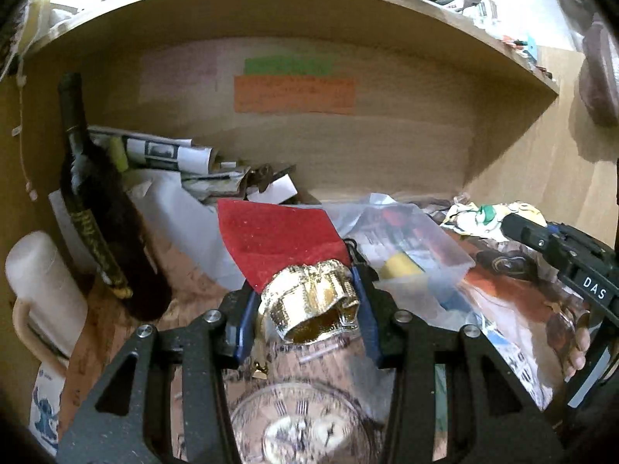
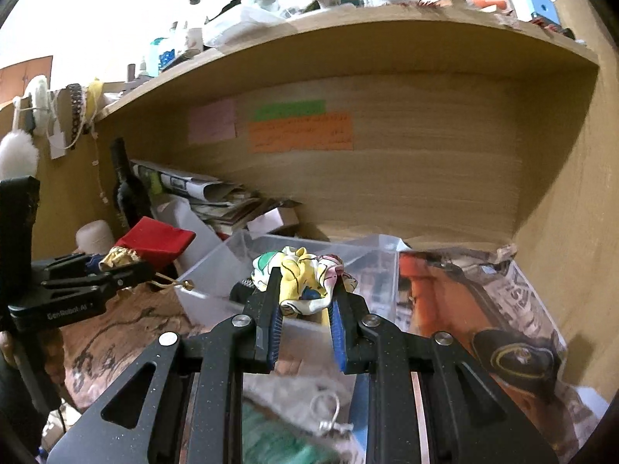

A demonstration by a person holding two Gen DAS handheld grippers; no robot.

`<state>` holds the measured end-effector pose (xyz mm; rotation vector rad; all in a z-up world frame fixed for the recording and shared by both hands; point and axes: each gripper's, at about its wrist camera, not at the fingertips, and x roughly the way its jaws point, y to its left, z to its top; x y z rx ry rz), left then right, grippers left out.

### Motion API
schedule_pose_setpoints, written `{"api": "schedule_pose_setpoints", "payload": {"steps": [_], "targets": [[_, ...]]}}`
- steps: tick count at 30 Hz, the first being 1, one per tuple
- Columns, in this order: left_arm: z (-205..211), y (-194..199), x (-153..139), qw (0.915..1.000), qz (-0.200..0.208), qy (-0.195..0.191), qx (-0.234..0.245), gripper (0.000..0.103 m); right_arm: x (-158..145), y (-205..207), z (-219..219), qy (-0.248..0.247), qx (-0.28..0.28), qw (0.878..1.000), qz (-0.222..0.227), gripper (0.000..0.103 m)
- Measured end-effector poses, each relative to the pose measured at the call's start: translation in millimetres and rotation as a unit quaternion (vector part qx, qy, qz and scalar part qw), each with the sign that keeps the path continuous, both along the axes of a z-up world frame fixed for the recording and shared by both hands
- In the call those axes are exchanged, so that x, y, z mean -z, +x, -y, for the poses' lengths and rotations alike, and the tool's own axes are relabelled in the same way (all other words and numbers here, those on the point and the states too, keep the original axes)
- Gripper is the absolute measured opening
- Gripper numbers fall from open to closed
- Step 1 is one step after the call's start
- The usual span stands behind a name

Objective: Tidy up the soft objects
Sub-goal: 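Lower the gold ornament and floral cloth into the clear bin and open both tools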

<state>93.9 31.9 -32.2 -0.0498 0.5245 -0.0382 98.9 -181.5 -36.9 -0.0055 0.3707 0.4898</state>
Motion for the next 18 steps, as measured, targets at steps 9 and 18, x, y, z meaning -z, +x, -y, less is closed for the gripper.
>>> {"api": "schedule_pose_setpoints", "payload": {"steps": [9,18], "targets": [[0.6,58.1,7.4,0.9993,-0.035,-0.004,0.009,0.044,2.7,43.6,-20.9,-0.026,-0.006,0.999,-0.018,0.020],[8.2,105.8,28.0,0.9961,-0.083,-0.009,0.026,0.044,19.7,85.7,-48.4,-0.081,-0.015,0.995,-0.052,0.020]]}}
